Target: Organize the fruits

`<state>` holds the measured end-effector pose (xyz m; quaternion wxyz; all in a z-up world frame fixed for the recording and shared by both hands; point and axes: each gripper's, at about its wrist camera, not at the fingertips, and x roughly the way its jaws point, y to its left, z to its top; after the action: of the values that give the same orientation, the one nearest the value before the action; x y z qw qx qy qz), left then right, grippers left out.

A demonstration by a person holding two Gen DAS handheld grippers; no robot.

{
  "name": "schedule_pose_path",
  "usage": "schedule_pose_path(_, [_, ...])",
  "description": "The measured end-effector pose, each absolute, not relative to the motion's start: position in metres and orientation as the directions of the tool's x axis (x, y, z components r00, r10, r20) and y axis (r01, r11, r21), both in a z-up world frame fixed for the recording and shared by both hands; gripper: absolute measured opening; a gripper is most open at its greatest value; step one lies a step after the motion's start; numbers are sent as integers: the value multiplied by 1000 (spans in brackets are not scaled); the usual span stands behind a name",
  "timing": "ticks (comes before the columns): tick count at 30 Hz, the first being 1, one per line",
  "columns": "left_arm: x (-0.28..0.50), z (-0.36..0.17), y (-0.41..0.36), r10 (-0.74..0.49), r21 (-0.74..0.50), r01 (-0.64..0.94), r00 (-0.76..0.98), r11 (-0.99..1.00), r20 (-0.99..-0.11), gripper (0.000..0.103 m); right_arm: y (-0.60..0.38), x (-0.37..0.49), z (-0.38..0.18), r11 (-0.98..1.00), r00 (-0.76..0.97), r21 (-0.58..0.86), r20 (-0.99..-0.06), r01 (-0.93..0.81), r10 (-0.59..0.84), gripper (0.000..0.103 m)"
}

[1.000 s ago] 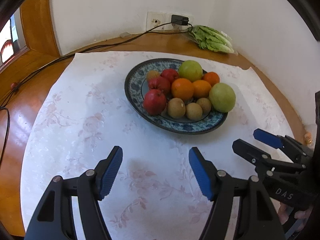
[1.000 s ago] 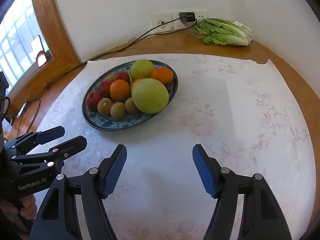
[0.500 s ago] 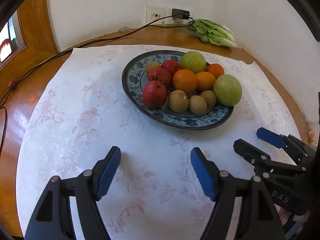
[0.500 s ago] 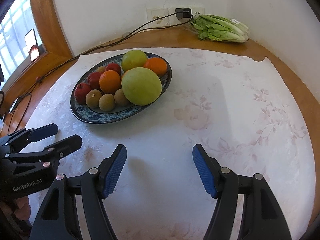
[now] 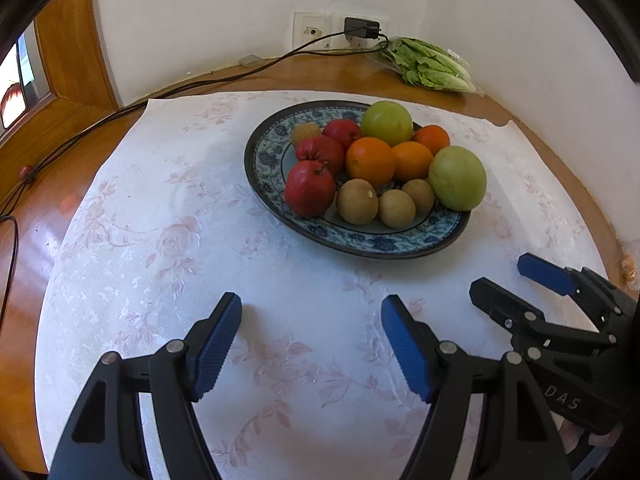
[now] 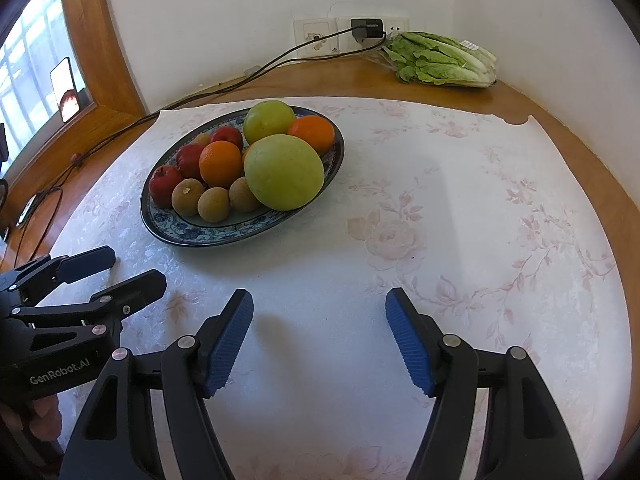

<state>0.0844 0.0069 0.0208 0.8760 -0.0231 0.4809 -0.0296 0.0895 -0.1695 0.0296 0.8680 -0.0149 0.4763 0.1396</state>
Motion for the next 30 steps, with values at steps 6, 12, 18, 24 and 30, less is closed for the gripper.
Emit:
schedule_pose_path(6, [84, 21, 7, -74, -68, 30, 536, 997, -841, 76, -170, 89, 30, 960, 508, 107, -831, -257, 228, 71])
schedule_pose_path(12, [84, 21, 7, -73, -67, 31, 536, 997, -841, 76, -170, 89, 30, 960, 508, 108, -830, -257, 229, 71])
schedule_pose_path(18, [84, 21, 6, -73, -67, 30, 535, 997, -841, 76, -170, 89, 30, 960, 508, 109, -830, -256, 230, 72])
schedule_pose_path(24, [85, 21, 6, -71, -65, 31, 536, 997, -841, 76, -168, 90, 30, 960, 508, 113, -829, -256, 233, 73])
schedule_pose_path(30, [85, 20, 7, -71, -64, 31, 536, 997, -841, 76, -168, 90, 30, 960, 509, 113, -829, -256, 233, 73])
